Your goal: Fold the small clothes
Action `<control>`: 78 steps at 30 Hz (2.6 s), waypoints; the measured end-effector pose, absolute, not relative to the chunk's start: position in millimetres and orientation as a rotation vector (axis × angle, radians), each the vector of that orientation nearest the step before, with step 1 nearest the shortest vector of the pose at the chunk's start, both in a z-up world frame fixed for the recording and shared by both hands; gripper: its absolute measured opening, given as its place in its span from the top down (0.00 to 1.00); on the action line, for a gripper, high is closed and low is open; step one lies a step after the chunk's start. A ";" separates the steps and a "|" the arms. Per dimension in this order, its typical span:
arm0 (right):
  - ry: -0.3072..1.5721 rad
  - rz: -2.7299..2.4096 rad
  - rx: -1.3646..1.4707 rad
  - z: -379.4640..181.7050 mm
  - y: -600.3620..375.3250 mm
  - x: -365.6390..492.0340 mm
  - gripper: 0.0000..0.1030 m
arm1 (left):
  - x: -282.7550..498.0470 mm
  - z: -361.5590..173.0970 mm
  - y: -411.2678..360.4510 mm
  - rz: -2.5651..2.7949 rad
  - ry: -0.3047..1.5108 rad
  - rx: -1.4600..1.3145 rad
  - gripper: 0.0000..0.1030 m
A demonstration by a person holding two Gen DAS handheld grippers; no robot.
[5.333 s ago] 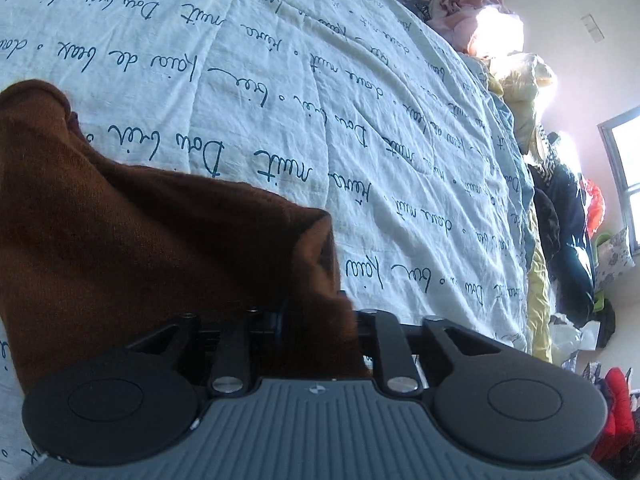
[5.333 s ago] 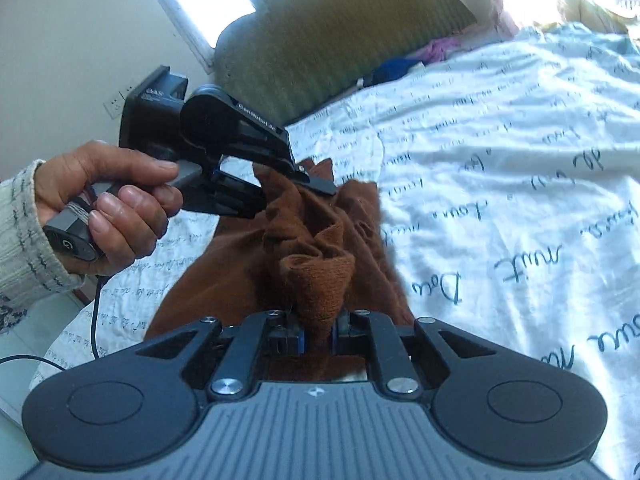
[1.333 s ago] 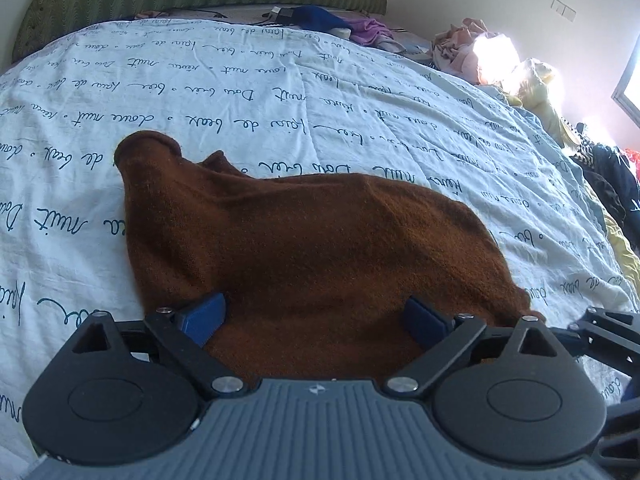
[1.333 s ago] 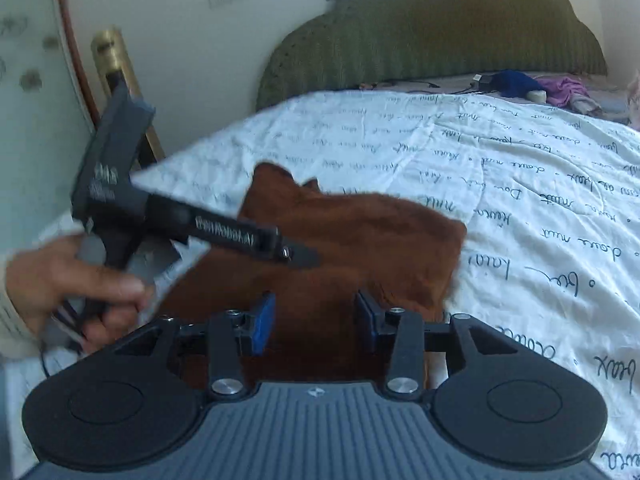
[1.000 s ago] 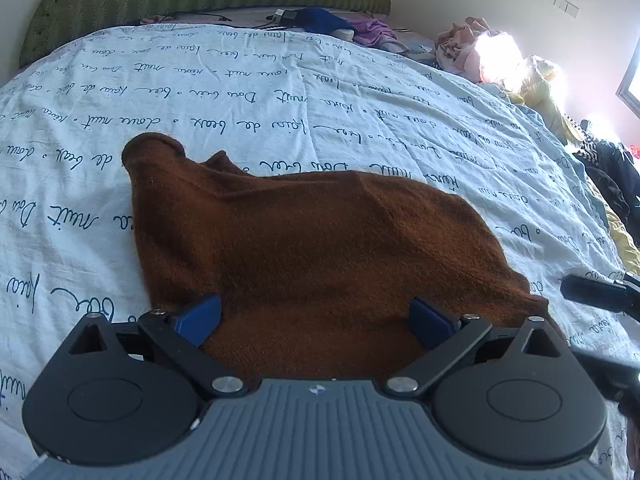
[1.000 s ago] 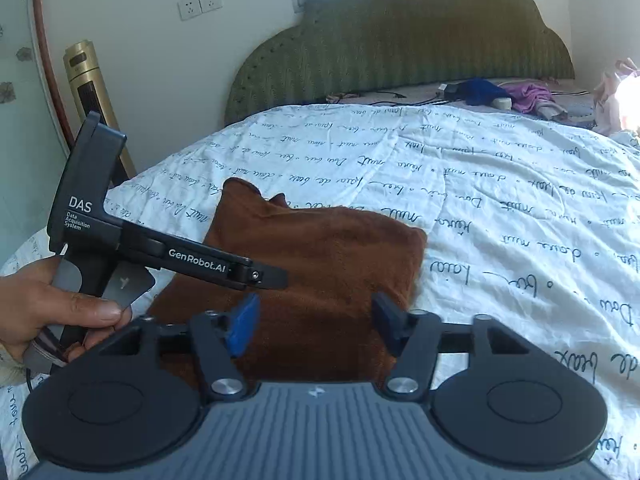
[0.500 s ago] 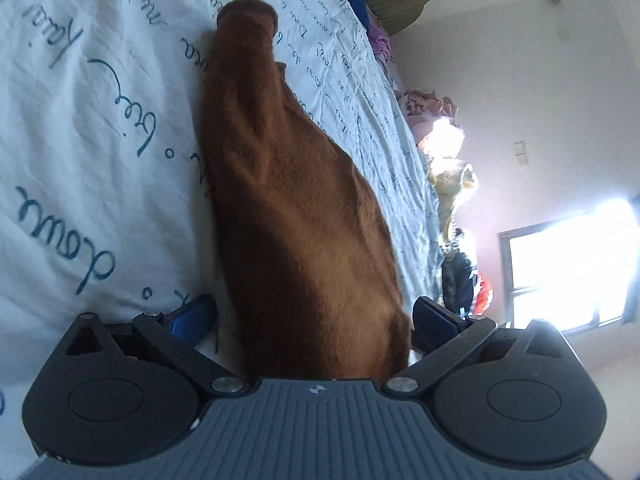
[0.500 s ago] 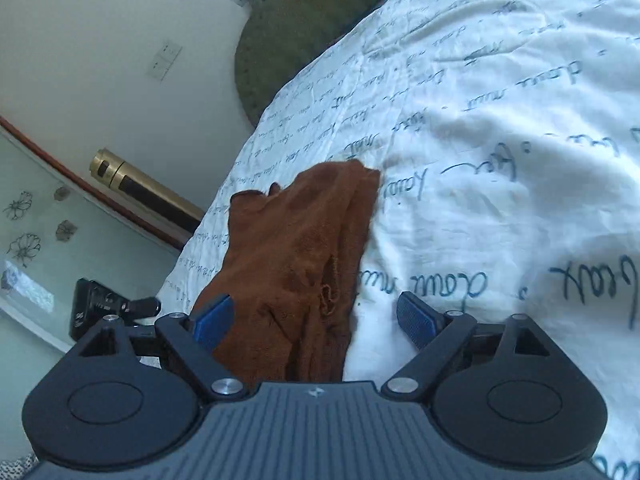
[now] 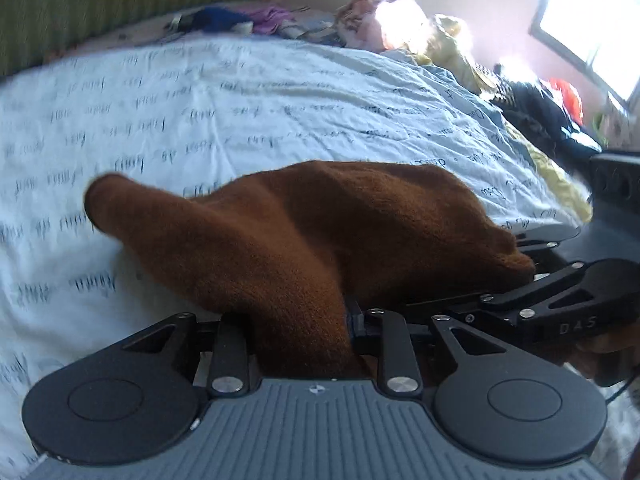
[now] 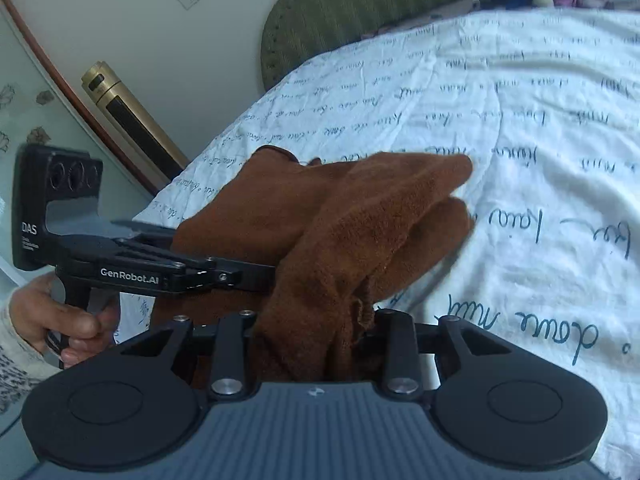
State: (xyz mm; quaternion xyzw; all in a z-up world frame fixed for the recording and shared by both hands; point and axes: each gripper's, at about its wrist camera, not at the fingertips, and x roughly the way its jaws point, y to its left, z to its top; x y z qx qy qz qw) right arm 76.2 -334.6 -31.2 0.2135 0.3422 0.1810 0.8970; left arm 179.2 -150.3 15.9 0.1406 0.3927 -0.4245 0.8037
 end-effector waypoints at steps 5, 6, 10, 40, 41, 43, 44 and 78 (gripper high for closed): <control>0.603 0.339 0.438 21.8 -336.5 69.7 0.69 | 175.0 72.1 -163.7 -0.940 0.668 0.399 0.72; 0.577 0.329 0.430 33.4 -340.2 69.8 0.69 | 181.4 86.9 -162.5 -0.953 0.657 0.358 0.72; 0.481 0.288 0.426 71.7 -356.0 67.7 0.69 | 202.1 129.1 -160.2 -1.021 0.585 0.268 0.65; 0.744 0.252 0.587 -62.9 -380.9 61.5 0.80 | 231.7 -71.8 -89.8 -0.985 1.313 -0.619 0.84; 0.732 0.265 0.574 -52.1 -377.8 62.3 0.80 | 230.3 -65.3 -81.5 -0.970 1.304 -0.667 0.84; 0.695 0.312 0.570 -30.7 -372.4 57.2 0.80 | 224.4 -52.2 -66.5 -0.940 1.275 -0.704 0.84; 0.681 0.327 0.579 -23.1 -370.1 53.4 0.80 | 220.6 -48.4 -59.1 -0.932 1.275 -0.721 0.84; 0.579 -0.002 0.555 -26.2 -442.4 120.0 0.97 | 156.1 -11.0 -54.5 -0.866 1.065 -0.257 0.05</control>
